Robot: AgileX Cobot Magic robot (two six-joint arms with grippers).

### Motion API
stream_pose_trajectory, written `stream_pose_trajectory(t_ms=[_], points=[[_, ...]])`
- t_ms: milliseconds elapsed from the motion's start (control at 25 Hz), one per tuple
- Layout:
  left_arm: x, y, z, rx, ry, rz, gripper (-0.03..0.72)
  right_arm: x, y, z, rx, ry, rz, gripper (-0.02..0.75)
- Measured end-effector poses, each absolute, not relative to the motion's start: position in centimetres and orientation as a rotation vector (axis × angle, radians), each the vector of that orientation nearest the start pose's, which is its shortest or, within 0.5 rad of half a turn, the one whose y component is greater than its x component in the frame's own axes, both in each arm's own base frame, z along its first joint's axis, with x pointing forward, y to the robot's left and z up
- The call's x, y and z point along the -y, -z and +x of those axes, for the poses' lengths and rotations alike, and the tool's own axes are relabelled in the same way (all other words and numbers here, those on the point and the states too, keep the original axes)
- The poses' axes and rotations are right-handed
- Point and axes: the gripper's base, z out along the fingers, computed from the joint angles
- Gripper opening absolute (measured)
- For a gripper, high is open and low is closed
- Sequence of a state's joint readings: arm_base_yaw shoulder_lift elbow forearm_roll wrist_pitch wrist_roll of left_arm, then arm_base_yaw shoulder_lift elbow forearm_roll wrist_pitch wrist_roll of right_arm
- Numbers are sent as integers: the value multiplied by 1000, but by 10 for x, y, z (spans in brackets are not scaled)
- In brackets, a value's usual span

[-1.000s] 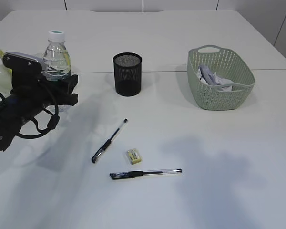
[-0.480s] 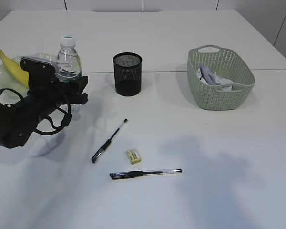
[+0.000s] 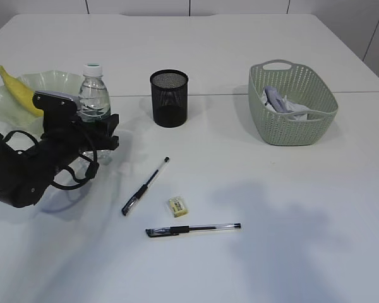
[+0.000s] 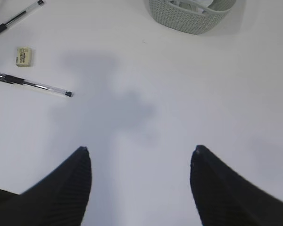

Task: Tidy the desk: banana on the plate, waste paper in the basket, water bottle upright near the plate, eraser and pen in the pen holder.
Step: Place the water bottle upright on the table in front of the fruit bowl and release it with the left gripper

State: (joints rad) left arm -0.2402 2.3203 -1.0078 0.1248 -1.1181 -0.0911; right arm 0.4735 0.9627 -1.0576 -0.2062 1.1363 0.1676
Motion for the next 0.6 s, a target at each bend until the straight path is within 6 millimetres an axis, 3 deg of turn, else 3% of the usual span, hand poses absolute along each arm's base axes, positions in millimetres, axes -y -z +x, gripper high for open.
stream_pose_trajectory(t_ms=[600], points=[[106, -58, 386, -1662, 325, 256, 430, -60, -371, 155, -2459, 2, -413, 491]])
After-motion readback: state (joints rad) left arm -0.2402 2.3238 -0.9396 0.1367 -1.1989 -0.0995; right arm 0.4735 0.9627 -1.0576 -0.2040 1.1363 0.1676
